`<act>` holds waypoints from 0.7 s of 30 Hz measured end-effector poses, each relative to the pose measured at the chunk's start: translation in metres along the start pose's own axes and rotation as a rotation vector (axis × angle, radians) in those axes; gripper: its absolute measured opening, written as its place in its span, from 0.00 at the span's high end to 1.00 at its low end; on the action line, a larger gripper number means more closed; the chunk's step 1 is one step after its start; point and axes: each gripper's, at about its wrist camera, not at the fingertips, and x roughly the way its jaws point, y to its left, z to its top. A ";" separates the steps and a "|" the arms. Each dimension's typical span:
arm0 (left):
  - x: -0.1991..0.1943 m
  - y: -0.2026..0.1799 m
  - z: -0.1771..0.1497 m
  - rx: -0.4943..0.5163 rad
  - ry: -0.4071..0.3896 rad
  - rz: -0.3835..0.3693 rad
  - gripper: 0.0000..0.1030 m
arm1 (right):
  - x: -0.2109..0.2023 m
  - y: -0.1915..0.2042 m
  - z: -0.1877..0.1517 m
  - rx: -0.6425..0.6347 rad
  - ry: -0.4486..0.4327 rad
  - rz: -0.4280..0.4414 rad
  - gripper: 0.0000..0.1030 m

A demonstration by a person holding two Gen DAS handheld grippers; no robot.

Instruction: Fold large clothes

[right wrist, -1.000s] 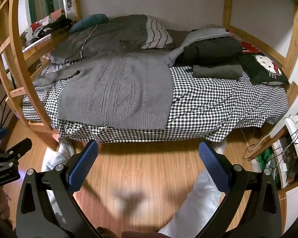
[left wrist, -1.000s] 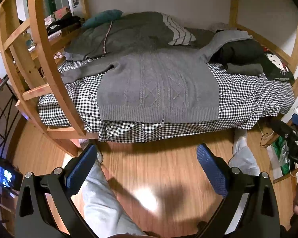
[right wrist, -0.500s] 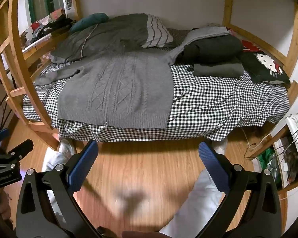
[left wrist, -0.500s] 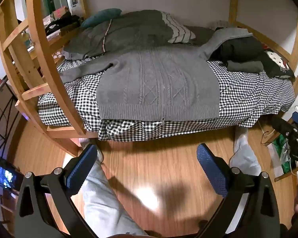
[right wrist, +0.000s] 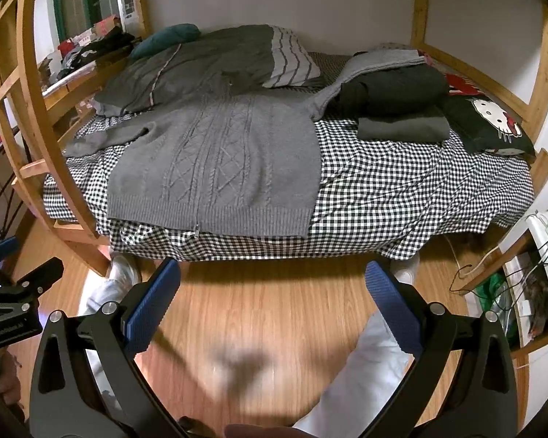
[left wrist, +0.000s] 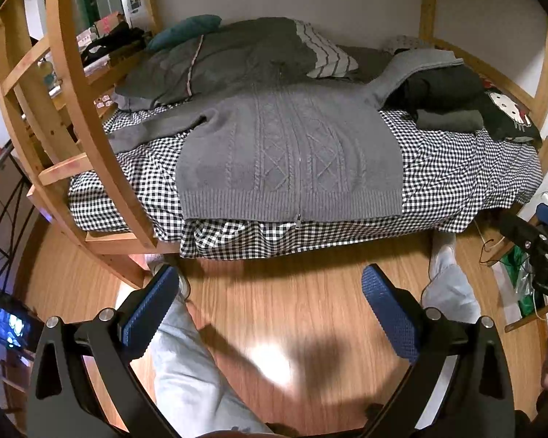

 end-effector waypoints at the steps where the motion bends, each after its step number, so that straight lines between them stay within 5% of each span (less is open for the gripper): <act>1: 0.001 0.000 0.000 0.001 0.001 0.000 0.04 | 0.001 0.000 0.000 -0.001 0.001 0.001 0.03; 21: 0.043 0.003 0.009 0.003 0.053 0.033 0.04 | 0.054 -0.016 0.014 -0.011 0.048 -0.036 0.03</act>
